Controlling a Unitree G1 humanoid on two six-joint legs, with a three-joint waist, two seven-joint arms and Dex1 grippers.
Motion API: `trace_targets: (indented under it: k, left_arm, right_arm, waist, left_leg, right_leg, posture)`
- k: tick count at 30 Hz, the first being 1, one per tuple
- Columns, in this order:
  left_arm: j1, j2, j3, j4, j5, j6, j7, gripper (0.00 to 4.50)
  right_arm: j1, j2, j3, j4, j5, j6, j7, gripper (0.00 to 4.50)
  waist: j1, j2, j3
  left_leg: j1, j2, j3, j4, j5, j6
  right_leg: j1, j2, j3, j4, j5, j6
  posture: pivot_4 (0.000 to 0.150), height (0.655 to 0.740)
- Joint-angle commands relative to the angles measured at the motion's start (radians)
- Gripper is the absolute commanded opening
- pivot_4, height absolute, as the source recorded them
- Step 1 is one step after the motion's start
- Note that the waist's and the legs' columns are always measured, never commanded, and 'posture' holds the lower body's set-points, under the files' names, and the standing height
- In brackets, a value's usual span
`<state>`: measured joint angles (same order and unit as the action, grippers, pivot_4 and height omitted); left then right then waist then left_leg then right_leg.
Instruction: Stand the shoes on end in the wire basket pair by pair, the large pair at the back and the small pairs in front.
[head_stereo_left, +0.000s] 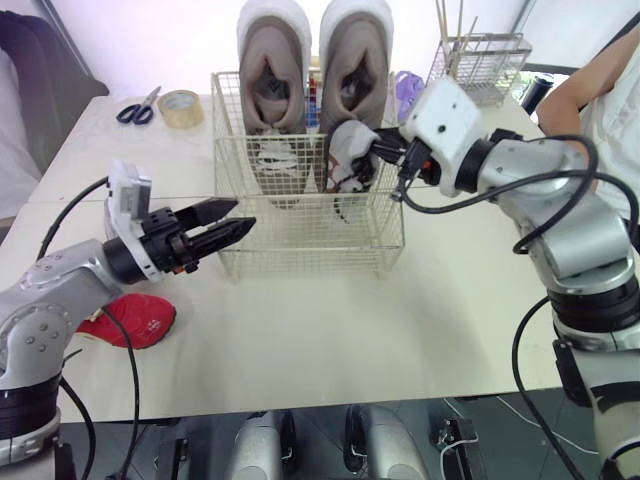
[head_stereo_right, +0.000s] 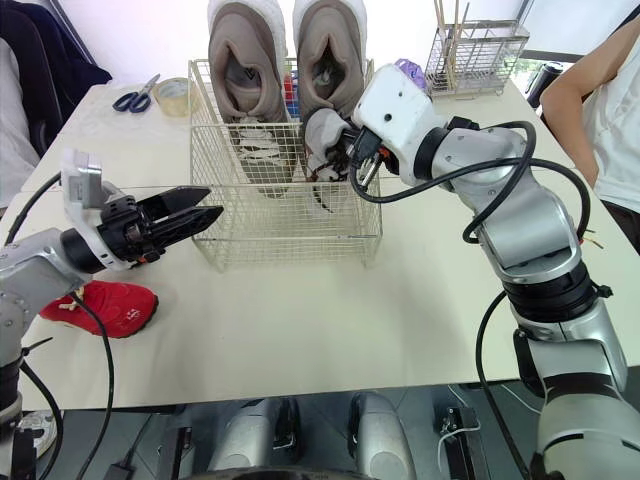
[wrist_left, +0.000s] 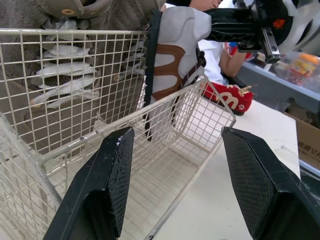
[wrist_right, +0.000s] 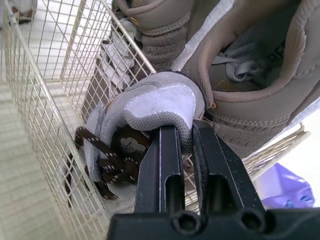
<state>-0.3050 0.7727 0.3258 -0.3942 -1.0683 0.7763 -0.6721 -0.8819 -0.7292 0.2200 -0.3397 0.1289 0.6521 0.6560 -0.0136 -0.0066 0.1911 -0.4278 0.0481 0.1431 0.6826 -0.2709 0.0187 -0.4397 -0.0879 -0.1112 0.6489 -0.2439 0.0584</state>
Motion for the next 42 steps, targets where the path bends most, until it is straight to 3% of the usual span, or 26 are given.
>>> trace_targets:
  k: [1,5,9,13,21,26,29,31,32,36,39,42]
  left_arm:
    - [-0.017,-0.002,0.003,-0.018,0.002,-0.006,0.002,2.88]
    - [-0.015,0.002,0.006,-0.021,0.003,0.000,0.004,2.88]
    - [-0.013,0.006,0.007,-0.024,0.006,0.004,0.006,2.88]
    - [-0.014,0.009,0.009,-0.021,0.010,0.009,0.006,2.88]
    - [-0.035,0.018,0.012,0.008,0.023,0.015,-0.009,2.88]
    - [-0.032,0.055,0.067,0.024,0.016,0.036,0.003,2.88]
    - [-0.074,0.123,0.196,0.128,-0.063,0.097,0.040,3.72]
    - [-0.082,0.187,0.265,0.200,-0.025,0.102,0.064,4.48]
    - [-0.079,0.222,0.288,0.240,0.022,0.095,0.083,4.48]
    - [-0.056,0.385,0.330,0.517,0.182,0.118,0.116,4.48]
    - [0.004,0.482,0.318,0.767,0.270,0.124,0.013,4.48]
    - [0.035,0.496,0.269,0.924,0.314,0.088,-0.154,4.48]
  right_arm:
    - [-0.004,0.006,-0.019,-0.044,-0.018,-0.026,0.007,0.22]
    - [0.008,0.018,-0.023,-0.060,-0.006,0.008,0.017,0.22]
    - [0.023,0.025,-0.041,-0.079,0.018,0.066,0.024,1.54]
    - [0.012,0.000,-0.122,-0.063,0.071,0.120,0.052,3.55]
    - [0.020,-0.059,-0.252,-0.070,0.216,0.222,0.143,3.55]
    - [-0.015,-0.120,-0.443,-0.015,0.444,0.318,0.272,3.55]
    - [-0.097,-0.122,-0.566,0.082,0.647,0.394,0.347,4.40]
    - [-0.160,-0.098,-0.597,0.119,0.764,0.450,0.354,4.50]
    - [-0.186,-0.081,-0.602,0.131,0.815,0.477,0.348,4.50]
    - [-0.161,-0.062,-0.536,0.078,0.991,0.562,0.432,4.50]
    - [-0.066,-0.087,-0.363,-0.014,0.907,0.474,0.545,4.50]
    - [-0.021,-0.094,-0.241,-0.056,0.829,0.380,0.617,4.50]
  waist:
    - [0.000,0.000,0.000]
    - [0.000,0.000,0.000]
    - [0.000,0.000,0.000]
    - [0.002,0.000,0.000]
    - [0.001,-0.001,0.000]
    - [0.003,-0.001,0.000]
    - [0.001,-0.001,0.000]
    - [-0.002,-0.001,0.000]
    - [-0.008,-0.001,0.000]
    - [-0.008,-0.001,0.000]
    - [-0.006,-0.001,-0.001]
    - [0.000,-0.001,-0.001]
  left_leg:
    - [0.000,0.000,0.000,0.000,0.000,0.000]
    - [0.000,0.000,0.000,0.000,0.000,0.000]
    - [0.000,0.000,0.000,0.000,0.000,0.000]
    - [0.000,0.000,0.000,0.001,0.000,0.000]
    - [0.001,0.000,0.000,0.001,0.000,0.000]
    - [0.000,0.000,0.000,0.001,0.000,0.000]
    - [0.001,0.000,0.000,0.001,0.000,0.001]
    - [0.001,0.001,-0.001,0.001,0.000,0.001]
    - [0.001,0.001,-0.001,0.001,0.000,0.001]
    - [0.002,0.002,-0.001,-0.002,0.000,0.000]
    - [0.002,0.002,0.002,-0.002,-0.001,0.001]
    - [0.001,0.001,0.005,-0.002,-0.002,0.003]
  right_leg:
    - [0.000,0.000,0.000,0.000,0.000,0.000]
    - [0.000,0.000,0.000,0.000,0.000,0.000]
    - [0.000,0.000,0.000,0.000,0.000,0.000]
    - [0.001,0.000,0.000,0.000,0.000,0.000]
    - [0.001,0.000,0.000,0.000,0.000,0.000]
    - [0.001,0.000,0.000,0.000,0.000,0.000]
    - [0.001,0.000,0.000,0.000,0.000,0.000]
    - [0.001,0.000,0.000,0.000,0.000,0.000]
    - [0.001,0.001,0.000,0.001,0.000,0.000]
    - [0.001,0.001,0.000,0.001,0.000,0.000]
    - [0.000,0.000,0.000,0.000,0.000,0.000]
    - [-0.002,-0.002,0.000,0.000,0.000,0.000]
  posture:
    - [0.150,0.7400]
    - [0.150,0.7400]
    - [0.150,0.7400]
    - [0.150,0.7400]
    - [0.150,0.7400]
    - [0.150,0.7400]
    - [0.150,0.7400]
    - [0.150,0.7400]
    - [0.150,0.7400]
    - [0.150,0.7400]
    - [0.150,0.7400]
    - [0.150,0.7400]
